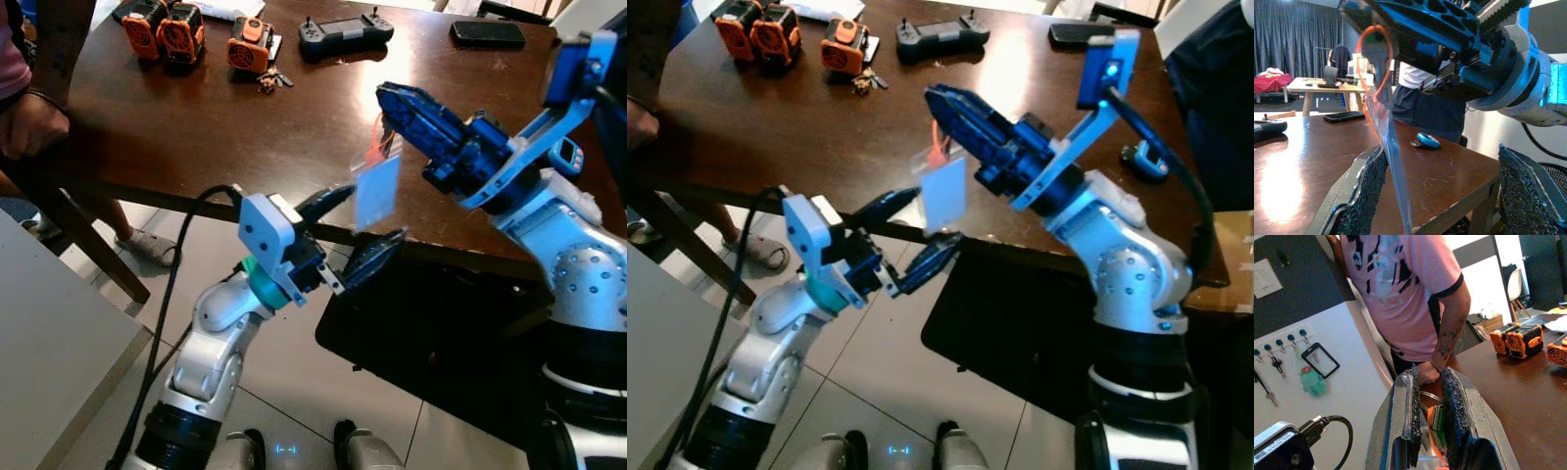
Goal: Hang keys on a hook
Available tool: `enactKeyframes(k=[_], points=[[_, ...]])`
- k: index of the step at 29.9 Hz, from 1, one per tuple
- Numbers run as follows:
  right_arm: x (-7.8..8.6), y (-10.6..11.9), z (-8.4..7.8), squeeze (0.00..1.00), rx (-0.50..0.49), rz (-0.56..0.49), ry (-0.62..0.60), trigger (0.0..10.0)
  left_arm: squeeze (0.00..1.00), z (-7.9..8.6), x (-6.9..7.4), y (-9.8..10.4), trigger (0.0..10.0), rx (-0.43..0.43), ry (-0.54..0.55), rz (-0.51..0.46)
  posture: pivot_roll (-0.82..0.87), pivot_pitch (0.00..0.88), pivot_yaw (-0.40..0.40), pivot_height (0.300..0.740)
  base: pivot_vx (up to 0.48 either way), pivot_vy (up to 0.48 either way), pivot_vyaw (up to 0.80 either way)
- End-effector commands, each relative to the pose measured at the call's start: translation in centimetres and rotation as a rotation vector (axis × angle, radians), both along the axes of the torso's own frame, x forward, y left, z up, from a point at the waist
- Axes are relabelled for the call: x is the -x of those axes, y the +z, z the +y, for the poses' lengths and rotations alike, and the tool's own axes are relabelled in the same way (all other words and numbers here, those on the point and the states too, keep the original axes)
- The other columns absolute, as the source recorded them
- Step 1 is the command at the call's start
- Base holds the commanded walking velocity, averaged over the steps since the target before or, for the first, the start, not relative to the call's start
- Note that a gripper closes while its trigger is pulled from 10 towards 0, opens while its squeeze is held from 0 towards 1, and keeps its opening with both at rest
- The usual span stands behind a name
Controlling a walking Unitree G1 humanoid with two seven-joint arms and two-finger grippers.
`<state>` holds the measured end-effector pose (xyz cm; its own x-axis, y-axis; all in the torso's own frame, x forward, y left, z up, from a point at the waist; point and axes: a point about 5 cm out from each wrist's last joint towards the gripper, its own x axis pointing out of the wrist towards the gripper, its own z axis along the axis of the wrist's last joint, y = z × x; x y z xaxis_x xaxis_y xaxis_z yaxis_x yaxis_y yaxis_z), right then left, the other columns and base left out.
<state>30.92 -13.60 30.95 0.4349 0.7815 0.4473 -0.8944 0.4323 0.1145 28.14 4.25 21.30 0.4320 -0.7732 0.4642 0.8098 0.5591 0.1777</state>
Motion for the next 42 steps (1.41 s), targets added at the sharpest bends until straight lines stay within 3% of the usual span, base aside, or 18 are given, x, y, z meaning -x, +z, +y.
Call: enactKeyframes(k=[1, 13, 14, 15, 16, 29, 42], points=[[0.1, 0.1, 0.1, 0.00, 0.000, -0.008, 0.007, 10.0, 0.00, -0.2, 0.3, -0.2, 10.0, 0.001, -0.010, 0.004, -0.09, 0.131, 0.027, 0.740, 0.000, 0.000, 0.00], [0.0, 0.1, 0.5, 0.00, -0.002, -0.006, 0.020, 10.0, 0.00, -0.2, -0.3, -0.5, 10.0, -0.041, 0.062, 0.006, -0.09, 0.133, 0.029, 0.740, 0.000, 0.000, 0.00], [0.0, 0.1, 0.5, 0.00, -0.005, -0.005, 0.023, 10.0, 0.00, -0.3, -0.6, -0.6, 7.1, -0.050, 0.089, 0.012, -0.09, 0.134, 0.031, 0.740, 0.000, 0.000, 0.00], [0.0, 0.1, 0.5, 0.00, -0.005, -0.005, 0.023, 10.0, 0.00, -0.3, -0.6, -0.6, 7.1, -0.050, 0.089, 0.012, -0.09, 0.134, 0.031, 0.740, 0.000, 0.000, 0.00], [0.0, 0.1, 0.6, 0.00, -0.011, -0.005, 0.023, 10.0, 0.00, -0.4, -0.9, -0.7, 0.0, -0.057, 0.109, 0.021, -0.09, 0.134, 0.032, 0.740, 0.000, 0.000, 0.00], [-0.2, 0.1, 1.3, 0.00, -0.041, -0.001, 0.022, 10.0, 0.00, -0.9, -1.1, -0.7, 0.0, -0.029, 0.122, 0.051, -0.09, 0.132, 0.039, 0.740, 0.000, 0.000, 0.00], [-0.6, -0.9, 2.1, 0.00, 0.004, 0.018, 0.006, 10.0, 0.00, -0.7, -1.3, -0.7, 0.0, -0.013, 0.152, 0.060, -0.08, 0.131, 0.038, 0.740, 0.000, 0.000, 0.00]])
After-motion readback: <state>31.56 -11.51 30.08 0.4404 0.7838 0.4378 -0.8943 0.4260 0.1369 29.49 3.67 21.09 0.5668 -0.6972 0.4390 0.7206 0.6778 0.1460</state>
